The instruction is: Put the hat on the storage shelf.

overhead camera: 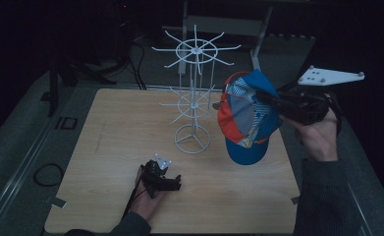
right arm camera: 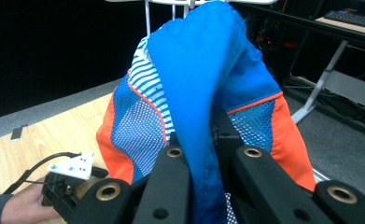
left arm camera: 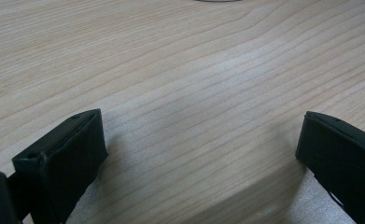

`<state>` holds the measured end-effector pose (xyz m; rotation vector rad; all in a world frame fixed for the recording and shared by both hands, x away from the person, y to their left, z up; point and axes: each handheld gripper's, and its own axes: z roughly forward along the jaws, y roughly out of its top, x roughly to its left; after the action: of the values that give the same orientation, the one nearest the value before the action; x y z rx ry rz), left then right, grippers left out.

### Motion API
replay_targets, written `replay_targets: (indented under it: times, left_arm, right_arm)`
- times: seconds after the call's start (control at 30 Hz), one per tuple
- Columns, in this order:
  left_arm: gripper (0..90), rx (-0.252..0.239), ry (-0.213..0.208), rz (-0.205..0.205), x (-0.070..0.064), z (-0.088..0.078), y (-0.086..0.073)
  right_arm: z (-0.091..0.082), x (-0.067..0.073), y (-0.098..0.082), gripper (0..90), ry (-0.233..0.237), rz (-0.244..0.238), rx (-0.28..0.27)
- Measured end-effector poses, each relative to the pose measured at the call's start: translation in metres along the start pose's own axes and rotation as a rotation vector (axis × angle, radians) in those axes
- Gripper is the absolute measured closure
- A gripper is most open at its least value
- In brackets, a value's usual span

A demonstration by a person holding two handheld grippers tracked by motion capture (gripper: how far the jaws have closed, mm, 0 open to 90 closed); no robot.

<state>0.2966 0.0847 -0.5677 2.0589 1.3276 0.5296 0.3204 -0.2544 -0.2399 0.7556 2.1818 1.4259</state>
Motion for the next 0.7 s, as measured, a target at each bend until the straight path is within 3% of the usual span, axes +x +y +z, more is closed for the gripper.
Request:
replay_targets:
  times: [0.7]
  left_arm:
    - [1.9,0.001,0.0,0.001,0.0,-0.0001,0.0]
  right_arm:
    - [-0.0059,-0.0004,0.0093,87.8,0.007,-0.011,-0.041]
